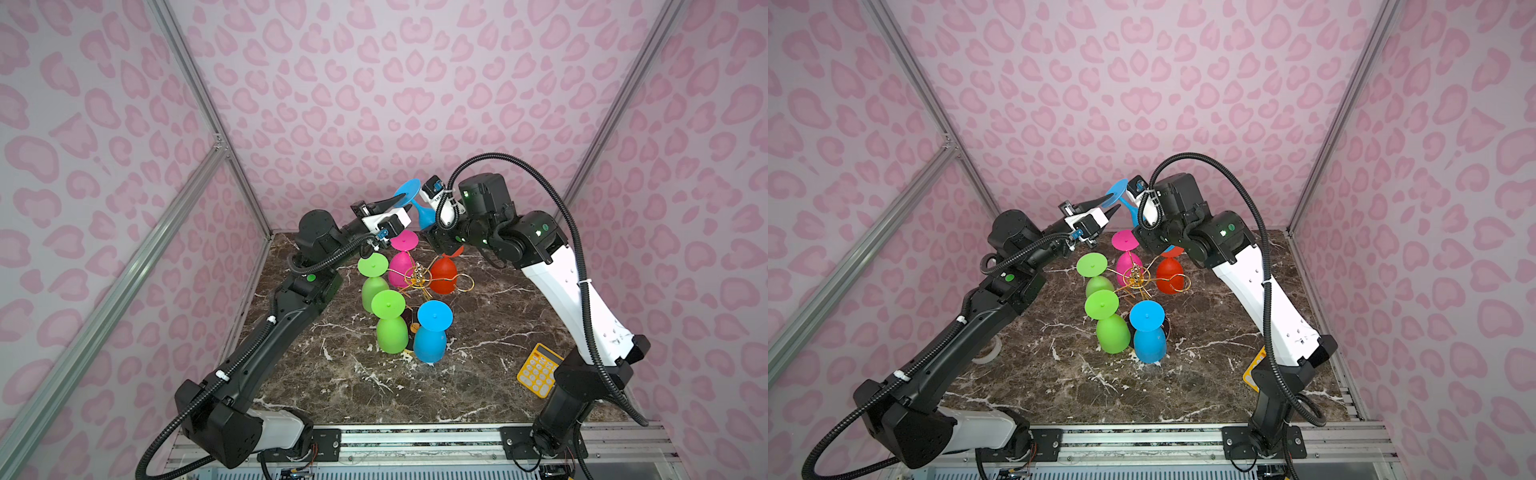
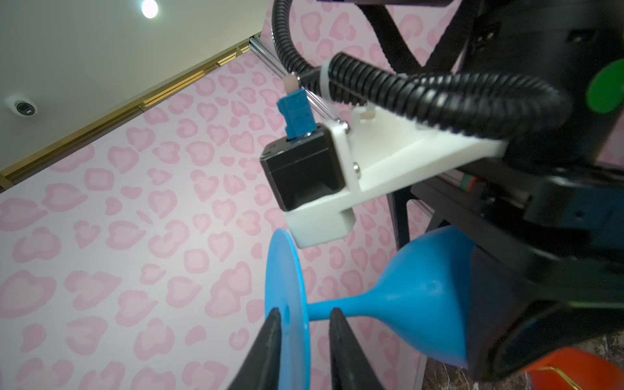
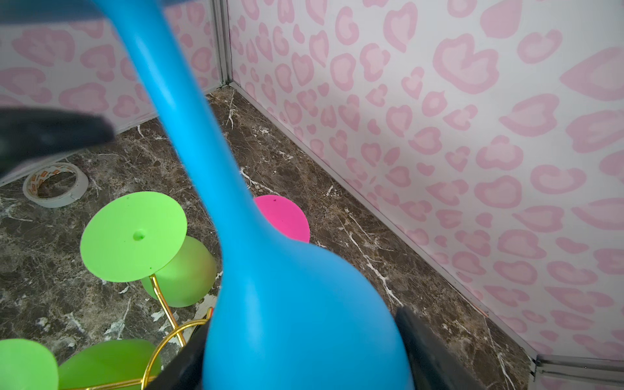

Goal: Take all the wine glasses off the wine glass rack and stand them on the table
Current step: 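Carry the glass toward the left gripper and close the left gripper on its base, then open the right gripper and draw it back from the glass bowl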

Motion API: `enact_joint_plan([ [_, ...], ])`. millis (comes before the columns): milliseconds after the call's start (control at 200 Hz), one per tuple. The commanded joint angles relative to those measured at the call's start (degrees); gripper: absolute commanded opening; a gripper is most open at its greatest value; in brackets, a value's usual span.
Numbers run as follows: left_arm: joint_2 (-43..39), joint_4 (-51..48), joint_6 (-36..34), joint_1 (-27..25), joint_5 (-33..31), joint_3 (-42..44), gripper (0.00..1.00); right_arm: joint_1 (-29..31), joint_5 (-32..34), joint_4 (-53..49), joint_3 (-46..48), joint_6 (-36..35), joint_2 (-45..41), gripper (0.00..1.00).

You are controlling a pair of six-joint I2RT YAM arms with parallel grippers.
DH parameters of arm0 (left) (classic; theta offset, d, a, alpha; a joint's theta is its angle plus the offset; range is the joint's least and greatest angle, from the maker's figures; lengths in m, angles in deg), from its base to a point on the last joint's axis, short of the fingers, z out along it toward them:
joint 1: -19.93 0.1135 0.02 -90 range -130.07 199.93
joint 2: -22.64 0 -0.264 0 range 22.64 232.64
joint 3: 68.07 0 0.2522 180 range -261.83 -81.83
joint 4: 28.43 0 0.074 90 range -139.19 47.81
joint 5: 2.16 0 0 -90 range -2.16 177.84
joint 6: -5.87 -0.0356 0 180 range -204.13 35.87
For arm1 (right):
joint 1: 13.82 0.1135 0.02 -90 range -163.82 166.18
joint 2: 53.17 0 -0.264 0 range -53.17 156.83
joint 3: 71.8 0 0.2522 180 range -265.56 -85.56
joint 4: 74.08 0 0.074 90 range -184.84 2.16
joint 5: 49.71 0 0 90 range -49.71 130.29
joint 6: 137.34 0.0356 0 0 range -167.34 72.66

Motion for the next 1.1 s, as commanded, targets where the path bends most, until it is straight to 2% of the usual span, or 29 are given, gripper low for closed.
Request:
enact_joint_plan([
  [0,0.0,3.0,-0.5,-0.1,-1.0,0.2,0.21,0.1,-0.4,0.0,-0.3,0.7,0.5,0.72],
  [255,0.1,3.2,-0.9,-1.0,-2.0,0.5,0.09,0.6,-1.4,0.5,-0.2,1.8,0.6,0.73],
  [405,0.3,3.3,-0.9,-1.6,-2.9,0.5,0.04,1.3,-2.0,0.6,-0.3,2.3,0.7,0.8],
  [590,0.4,3.1,4.7,-1.6,-9.1,-0.8,0.03,1.6,-4.8,3.3,1.7,2.5,-2.0,0.89],
  [750,0.4,3.1,8.7,-1.6,-13.7,-0.9,0.03,1.9,-6.0,10.1,7.4,2.9,-8.4,0.95],
  [850,0.1,1.9,14.2,-1.6,-17.5,-1.9,0.03,1.9,-5.1,15.5,12.7,3.0,-13.5,0.98],
  [990,0.1,0.0,20.4,-1.0,-20.1,-3.0,0.03,1.6,-2.8,24.6,22.1,2.7,-21.8,0.98],
  [1095,0.5,-2.6,25.5,0.0,-21.1,-3.7,0.04,1.4,-4.8,29.9,26.9,4.4,-27.7,0.98],
])
